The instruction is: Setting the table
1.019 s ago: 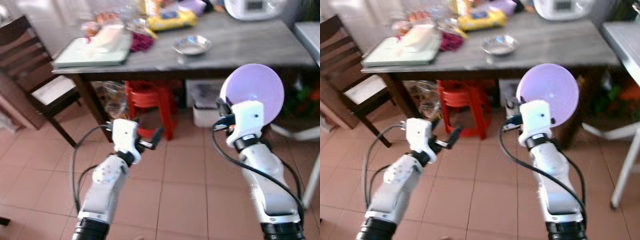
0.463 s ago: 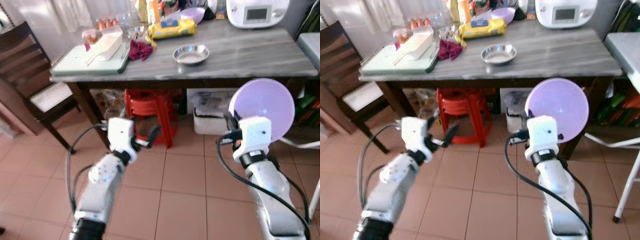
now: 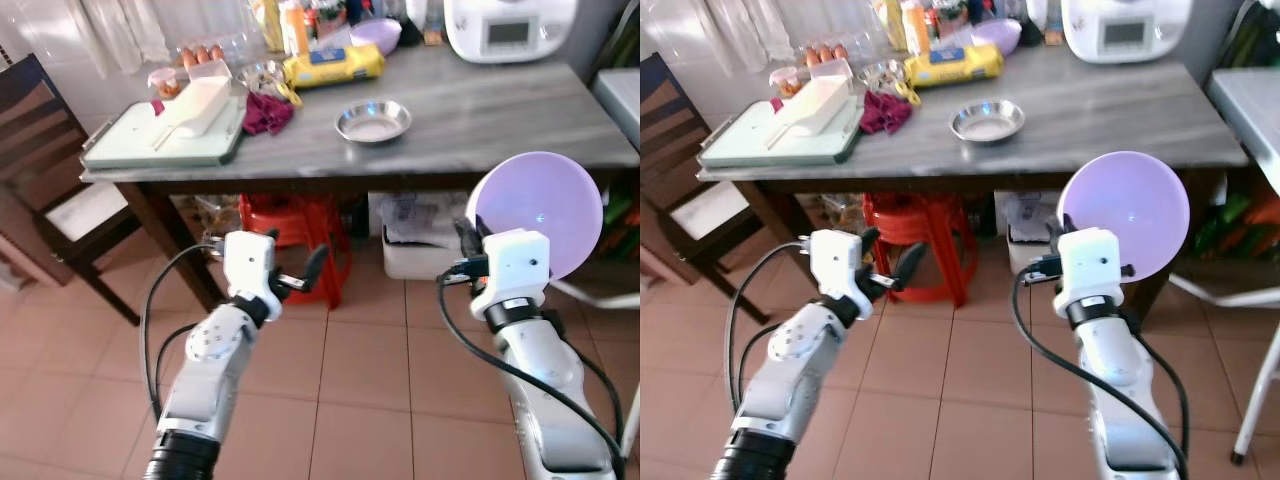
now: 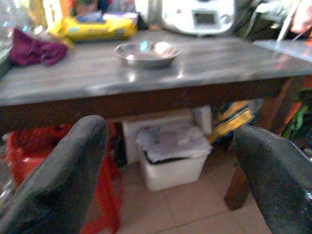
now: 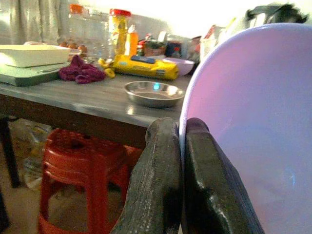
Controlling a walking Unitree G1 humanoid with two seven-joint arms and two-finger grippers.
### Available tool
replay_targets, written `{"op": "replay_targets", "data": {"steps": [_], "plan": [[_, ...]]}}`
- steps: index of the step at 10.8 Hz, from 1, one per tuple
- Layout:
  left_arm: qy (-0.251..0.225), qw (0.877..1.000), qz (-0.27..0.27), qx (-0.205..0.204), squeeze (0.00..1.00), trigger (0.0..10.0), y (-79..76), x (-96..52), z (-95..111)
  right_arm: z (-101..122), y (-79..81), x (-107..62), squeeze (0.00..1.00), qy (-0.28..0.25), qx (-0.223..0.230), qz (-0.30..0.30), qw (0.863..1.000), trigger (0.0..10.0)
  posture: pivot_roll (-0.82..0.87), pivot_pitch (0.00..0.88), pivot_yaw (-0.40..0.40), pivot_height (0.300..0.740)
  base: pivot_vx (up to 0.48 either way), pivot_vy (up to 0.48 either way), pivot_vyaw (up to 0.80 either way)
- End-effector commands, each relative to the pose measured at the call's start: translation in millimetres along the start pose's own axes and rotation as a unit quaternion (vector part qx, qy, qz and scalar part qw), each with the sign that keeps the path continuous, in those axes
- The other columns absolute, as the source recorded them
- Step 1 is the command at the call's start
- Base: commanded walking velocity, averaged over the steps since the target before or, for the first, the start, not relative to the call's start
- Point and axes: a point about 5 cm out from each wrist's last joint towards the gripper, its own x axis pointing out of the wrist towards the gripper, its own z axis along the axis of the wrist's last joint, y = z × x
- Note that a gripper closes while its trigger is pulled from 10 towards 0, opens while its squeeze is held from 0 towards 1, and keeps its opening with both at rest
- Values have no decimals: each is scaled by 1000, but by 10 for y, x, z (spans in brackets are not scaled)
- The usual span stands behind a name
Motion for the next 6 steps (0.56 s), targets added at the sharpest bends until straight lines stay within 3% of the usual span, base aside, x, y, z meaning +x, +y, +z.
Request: {"op": "replay_targets", "data": {"steps": [1,3,6], "plan": [[-3,1000,6,4,0,10000,58,-22,24,74,51,21,0,-17,1,11,1000,10000,-113,101,129,740,337,0,0],[-4,1000,8,4,0,10000,51,-20,51,66,40,38,0,-15,-2,15,1000,10000,-105,101,128,740,343,0,0],[-8,1000,10,4,0,10000,55,-13,70,75,69,50,0,-17,1,18,1000,10000,-106,102,130,740,341,0,442]]}}
